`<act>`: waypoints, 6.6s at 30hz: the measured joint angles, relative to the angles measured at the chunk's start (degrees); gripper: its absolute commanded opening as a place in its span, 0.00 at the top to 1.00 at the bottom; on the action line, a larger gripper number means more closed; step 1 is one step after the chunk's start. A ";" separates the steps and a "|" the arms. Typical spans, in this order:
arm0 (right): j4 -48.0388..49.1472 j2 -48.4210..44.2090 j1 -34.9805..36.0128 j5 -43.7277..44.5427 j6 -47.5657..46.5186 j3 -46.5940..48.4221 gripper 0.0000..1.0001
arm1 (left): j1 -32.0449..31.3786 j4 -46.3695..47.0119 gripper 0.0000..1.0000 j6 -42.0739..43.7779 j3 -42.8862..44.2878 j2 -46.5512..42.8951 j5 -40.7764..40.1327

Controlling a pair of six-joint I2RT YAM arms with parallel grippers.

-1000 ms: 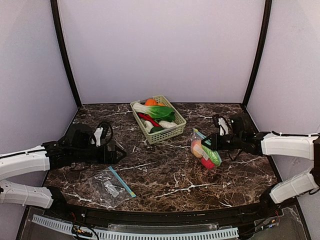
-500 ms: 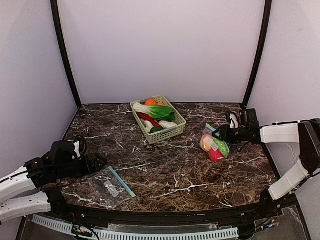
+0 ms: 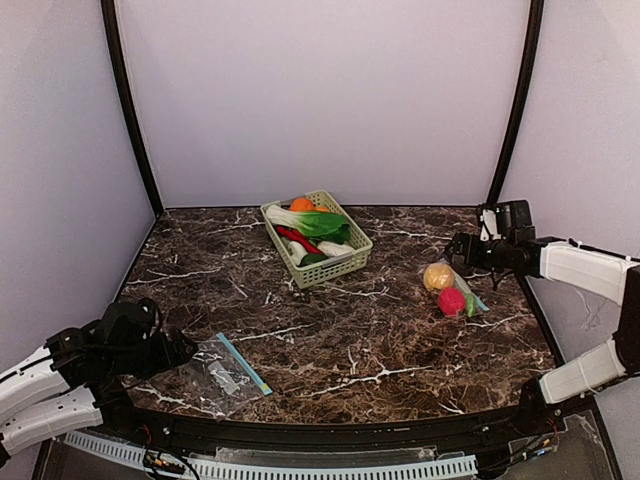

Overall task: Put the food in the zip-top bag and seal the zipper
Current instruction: Set the zipper food storage bag at the center of the board, then pick up the zipper food storage bag at the corner of the board, then pass from the left arm to the right, then hold the zipper food storage bag, then unzip the zipper from the zipper food storage bag.

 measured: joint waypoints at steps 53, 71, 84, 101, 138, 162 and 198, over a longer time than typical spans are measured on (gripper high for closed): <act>23.69 -14.27 33.55 -33.59 14.29 -14.67 0.25 | 0.11 65.11 0.99 15.74 19.76 35.10 34.64; 30.91 -7.06 38.99 -38.36 16.59 -13.92 0.50 | 0.11 76.13 0.99 13.22 21.20 39.47 45.81; 32.30 -6.23 40.59 -38.93 16.96 -12.17 0.75 | 0.11 76.08 0.99 13.25 21.20 39.47 45.79; 34.60 -5.62 41.03 -38.64 18.78 -12.13 0.99 | 0.11 75.17 0.58 13.88 21.03 39.28 45.27; 5.64 -4.72 41.18 -20.83 33.00 -0.66 0.98 | -27.26 61.00 0.20 65.02 28.63 62.36 3.41; 4.11 -3.37 41.07 -17.35 38.56 1.70 0.98 | -29.83 65.88 0.99 65.61 31.34 67.82 -2.84; 0.42 -10.97 28.15 -10.14 50.16 -5.75 0.96 | -35.23 65.00 0.99 70.38 27.93 67.73 -9.99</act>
